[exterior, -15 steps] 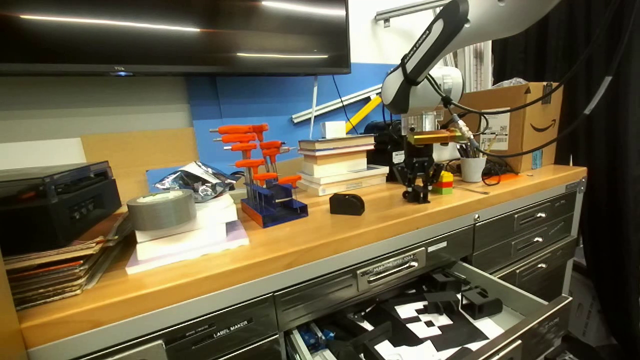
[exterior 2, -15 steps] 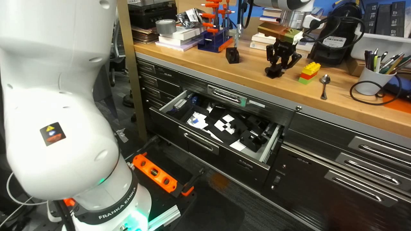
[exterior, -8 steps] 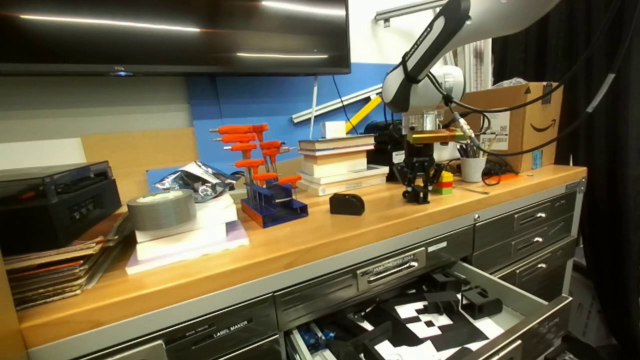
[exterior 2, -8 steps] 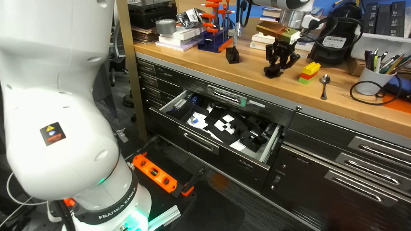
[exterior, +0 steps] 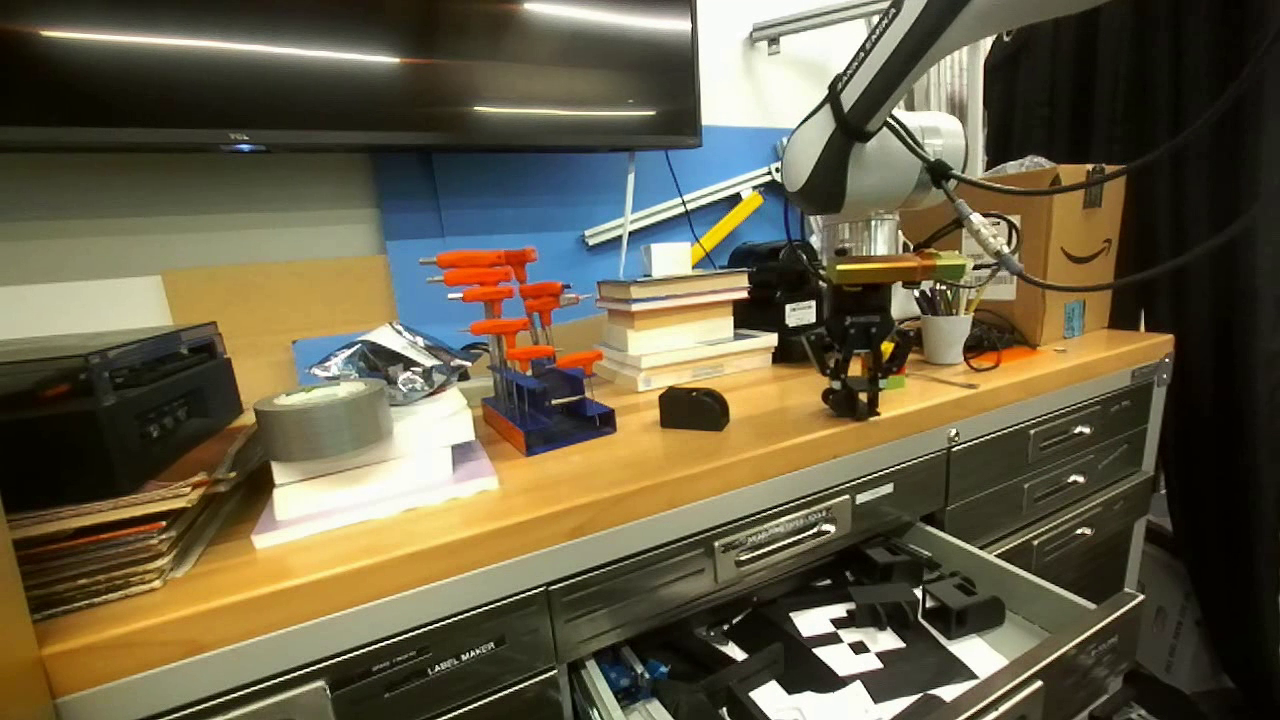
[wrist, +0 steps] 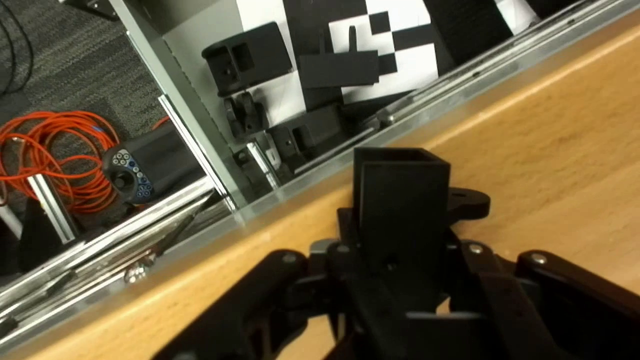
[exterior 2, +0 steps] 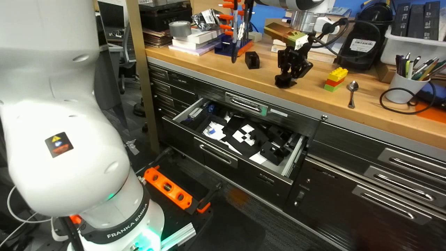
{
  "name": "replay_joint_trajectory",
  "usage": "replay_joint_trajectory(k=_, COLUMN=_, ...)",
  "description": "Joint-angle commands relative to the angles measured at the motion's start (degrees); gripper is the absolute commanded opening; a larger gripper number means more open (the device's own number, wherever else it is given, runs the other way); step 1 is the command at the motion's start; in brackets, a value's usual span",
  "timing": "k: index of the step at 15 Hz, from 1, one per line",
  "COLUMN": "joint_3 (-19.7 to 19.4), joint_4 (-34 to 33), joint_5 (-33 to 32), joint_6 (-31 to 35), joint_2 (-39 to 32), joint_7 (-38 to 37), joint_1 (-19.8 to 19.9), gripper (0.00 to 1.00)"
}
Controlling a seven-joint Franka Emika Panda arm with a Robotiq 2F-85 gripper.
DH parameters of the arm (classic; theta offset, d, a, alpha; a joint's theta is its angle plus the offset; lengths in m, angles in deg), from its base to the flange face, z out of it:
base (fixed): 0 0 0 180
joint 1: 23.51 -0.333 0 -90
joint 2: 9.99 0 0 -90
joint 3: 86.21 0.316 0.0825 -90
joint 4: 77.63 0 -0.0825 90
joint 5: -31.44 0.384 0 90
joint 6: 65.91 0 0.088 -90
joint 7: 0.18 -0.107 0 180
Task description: Put the three black pieces in the open drawer then close the drawer
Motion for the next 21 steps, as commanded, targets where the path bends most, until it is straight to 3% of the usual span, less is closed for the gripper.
replay_joint_trajectory(k=1, joint_3=-0.41, joint_4=12.75, joint_5=1.02, joint_6=4.99, joint_2=8.45, joint_7=-2.15, joint_1=-1.5, gripper=0.18)
replay_joint_trajectory(k=7, joint_3=0.62, joint_4=28.54, joint_5=1.99, joint_6=14.22, joint_2=17.77, joint_7=-6.18, joint_1=-2.95, gripper=0.18)
replay_joint_trajectory(k=10, joint_3=1.53, joint_4=33.66, joint_5=2.42, joint_6=16.75, joint_2=18.11, joint_7=-6.94, joint_1=-3.65, gripper=0.18)
replay_joint_trajectory(k=21, joint_3=3.73, joint_4=32.63, joint_5=11.33, joint_6=22.42, joint_2=4.74, joint_7=-4.36, joint_1=-5.23, gripper=0.18)
